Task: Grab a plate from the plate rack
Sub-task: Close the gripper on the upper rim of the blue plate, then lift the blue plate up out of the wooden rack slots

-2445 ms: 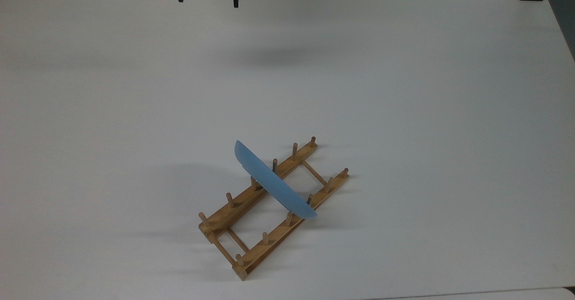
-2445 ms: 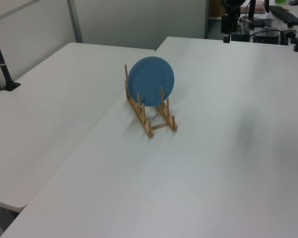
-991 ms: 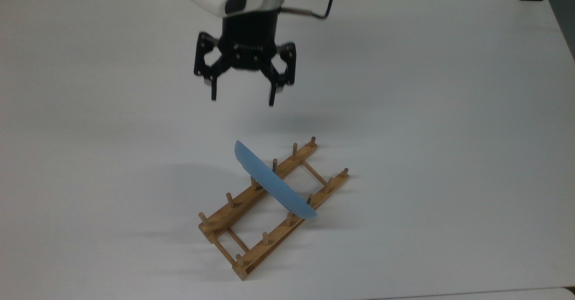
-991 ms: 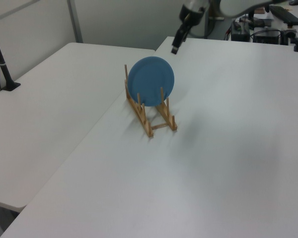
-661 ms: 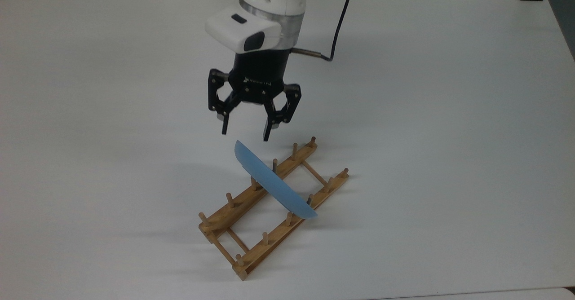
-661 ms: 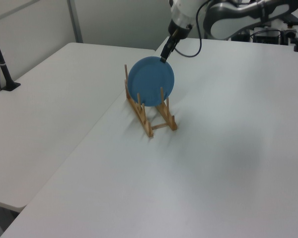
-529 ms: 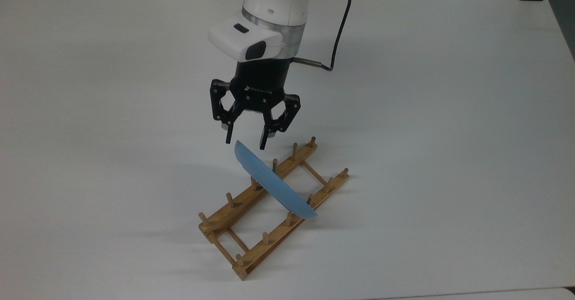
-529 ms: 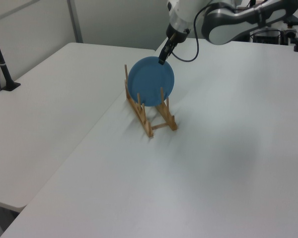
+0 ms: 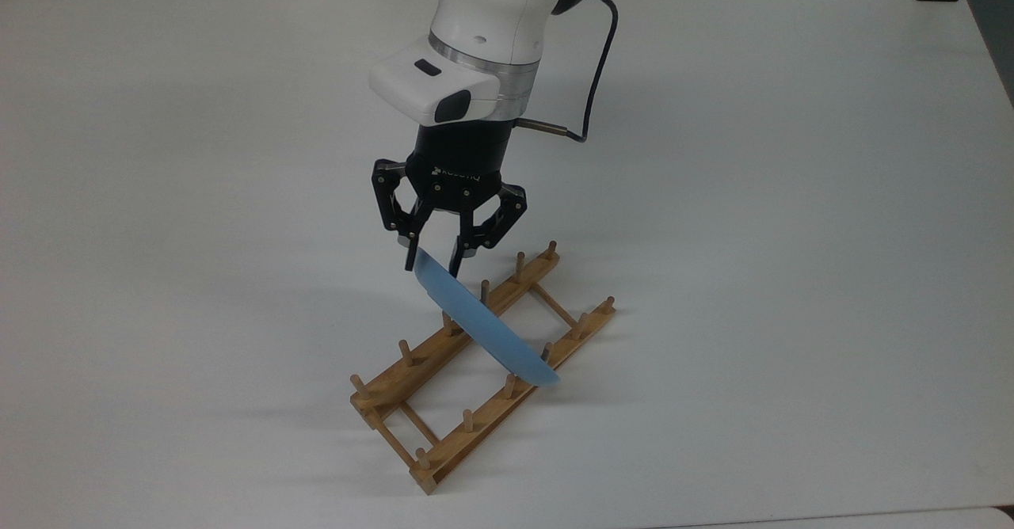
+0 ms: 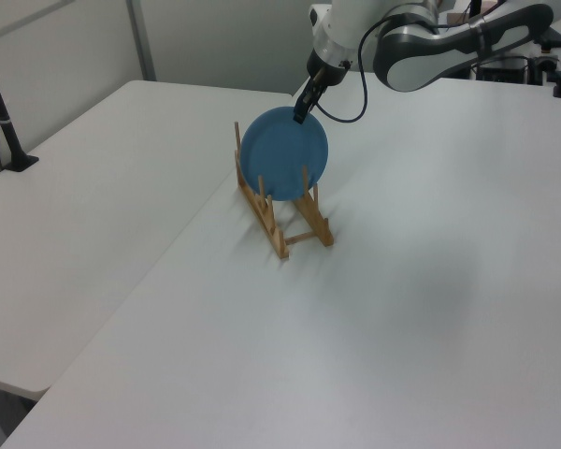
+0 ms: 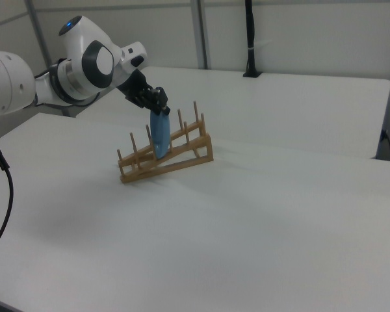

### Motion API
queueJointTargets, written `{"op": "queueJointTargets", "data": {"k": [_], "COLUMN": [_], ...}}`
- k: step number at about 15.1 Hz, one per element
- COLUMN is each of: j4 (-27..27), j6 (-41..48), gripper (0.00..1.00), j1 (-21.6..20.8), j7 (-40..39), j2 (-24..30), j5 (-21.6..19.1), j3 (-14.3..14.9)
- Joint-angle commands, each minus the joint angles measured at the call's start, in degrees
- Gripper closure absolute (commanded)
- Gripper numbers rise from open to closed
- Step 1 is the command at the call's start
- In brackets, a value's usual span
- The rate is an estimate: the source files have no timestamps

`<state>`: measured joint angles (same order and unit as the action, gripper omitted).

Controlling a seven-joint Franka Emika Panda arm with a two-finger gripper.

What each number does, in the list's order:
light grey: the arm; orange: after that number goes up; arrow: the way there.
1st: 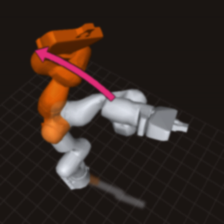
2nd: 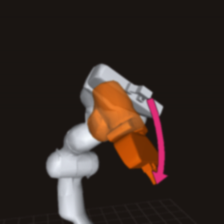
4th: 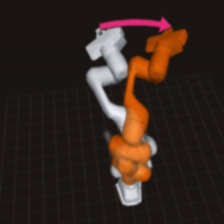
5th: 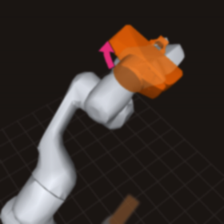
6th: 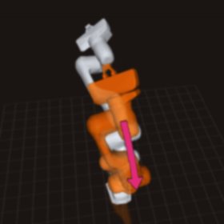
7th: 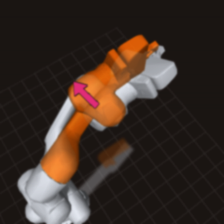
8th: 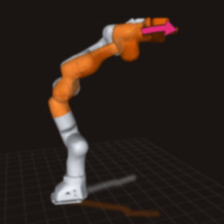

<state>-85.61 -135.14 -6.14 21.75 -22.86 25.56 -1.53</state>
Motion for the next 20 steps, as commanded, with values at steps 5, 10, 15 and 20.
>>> {"op": "queueJointTargets", "data": {"k": [5, 10, 15, 20], "j4": [0.5, 0.5, 0.4, 0.4], "j6": [-0.7, -0.6, 4.4, 19.7], "gripper": [1.00, 1.00, 1.00, 1.00], "j1": [-0.3, 0.1, 1.6, 3.7], "j7": [1.0, 0.1, -2.1, -17.1], "j2": [-0.3, 4.2, 7.0, 9.5], "j5": [3.7, 3.7, -1.6, -21.1], "j3": [0.7, 1.0, 0.7, 1.1]}}
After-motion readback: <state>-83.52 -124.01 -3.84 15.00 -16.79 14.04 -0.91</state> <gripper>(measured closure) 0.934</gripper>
